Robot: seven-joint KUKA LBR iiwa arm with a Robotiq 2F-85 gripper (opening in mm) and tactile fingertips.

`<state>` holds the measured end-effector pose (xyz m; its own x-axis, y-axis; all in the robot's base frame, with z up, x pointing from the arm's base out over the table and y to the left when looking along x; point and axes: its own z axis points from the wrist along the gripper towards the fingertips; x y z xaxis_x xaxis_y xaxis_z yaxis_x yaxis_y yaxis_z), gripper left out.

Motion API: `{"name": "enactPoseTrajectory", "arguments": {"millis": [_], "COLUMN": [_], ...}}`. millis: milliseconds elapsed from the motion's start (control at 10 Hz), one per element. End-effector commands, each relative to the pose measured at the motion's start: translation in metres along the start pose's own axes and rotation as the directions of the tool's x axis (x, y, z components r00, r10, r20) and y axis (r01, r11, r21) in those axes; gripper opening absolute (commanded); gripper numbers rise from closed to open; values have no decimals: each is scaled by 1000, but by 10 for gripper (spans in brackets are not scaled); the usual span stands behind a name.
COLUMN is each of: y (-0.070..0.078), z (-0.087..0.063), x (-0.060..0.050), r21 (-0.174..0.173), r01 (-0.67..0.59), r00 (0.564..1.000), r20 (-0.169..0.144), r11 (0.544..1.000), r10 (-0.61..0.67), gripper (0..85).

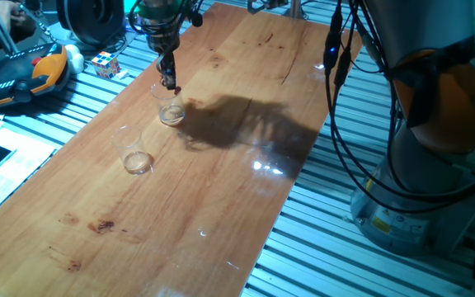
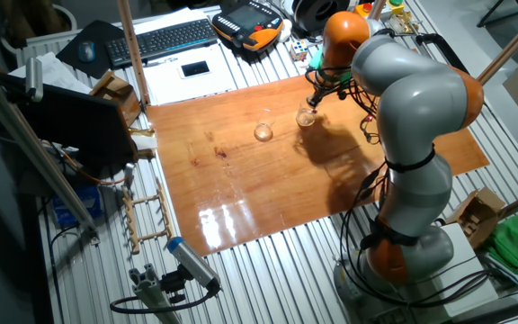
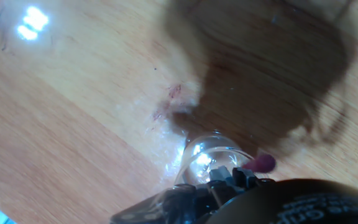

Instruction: Transfer liquid using a dropper

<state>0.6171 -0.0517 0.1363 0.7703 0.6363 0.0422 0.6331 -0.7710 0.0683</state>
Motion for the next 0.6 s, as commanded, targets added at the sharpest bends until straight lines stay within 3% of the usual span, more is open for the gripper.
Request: {"name": "enactPoseTrajectory", "arguments": {"millis": [0, 300, 500], "y": [1, 11, 12], "z": [-1, -5, -5], "x": [-1, -8, -14], "r21": [-12, -51, -84], "r01": [19, 131, 322], "r00": [1000, 991, 946], "r20": [7, 17, 8], "r11": [1000, 990, 943], "r10": [-19, -130, -323], "gripper": [157, 147, 137]}}
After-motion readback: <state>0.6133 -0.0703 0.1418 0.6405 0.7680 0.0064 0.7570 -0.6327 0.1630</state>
